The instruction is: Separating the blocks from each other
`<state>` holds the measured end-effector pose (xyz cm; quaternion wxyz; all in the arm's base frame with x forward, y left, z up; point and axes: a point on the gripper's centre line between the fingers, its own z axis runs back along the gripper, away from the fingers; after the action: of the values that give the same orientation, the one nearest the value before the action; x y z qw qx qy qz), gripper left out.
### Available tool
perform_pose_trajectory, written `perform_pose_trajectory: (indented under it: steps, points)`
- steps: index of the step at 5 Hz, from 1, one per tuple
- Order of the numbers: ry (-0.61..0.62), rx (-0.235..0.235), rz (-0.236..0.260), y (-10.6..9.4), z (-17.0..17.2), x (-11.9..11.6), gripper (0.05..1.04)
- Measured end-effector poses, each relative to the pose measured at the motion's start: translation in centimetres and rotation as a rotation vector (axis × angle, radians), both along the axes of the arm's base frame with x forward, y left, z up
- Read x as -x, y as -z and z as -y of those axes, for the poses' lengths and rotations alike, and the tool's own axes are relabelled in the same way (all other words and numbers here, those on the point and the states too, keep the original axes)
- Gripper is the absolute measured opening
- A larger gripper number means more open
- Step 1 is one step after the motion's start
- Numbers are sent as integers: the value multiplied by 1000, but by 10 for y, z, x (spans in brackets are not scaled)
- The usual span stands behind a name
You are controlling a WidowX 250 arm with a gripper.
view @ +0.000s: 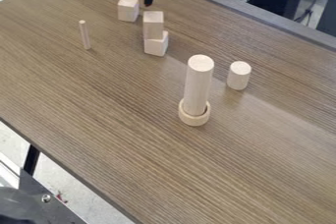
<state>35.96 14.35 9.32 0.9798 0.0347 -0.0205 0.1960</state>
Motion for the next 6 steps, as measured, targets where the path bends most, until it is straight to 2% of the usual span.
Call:
perform_pose_trajectory:
  steps: [1,5,6]
  points:
    - [5,14,34,-1,6,-1,999]
    - [5,24,50,-1,20,-2,999]
    - [10,24,39,4,23,1,999]
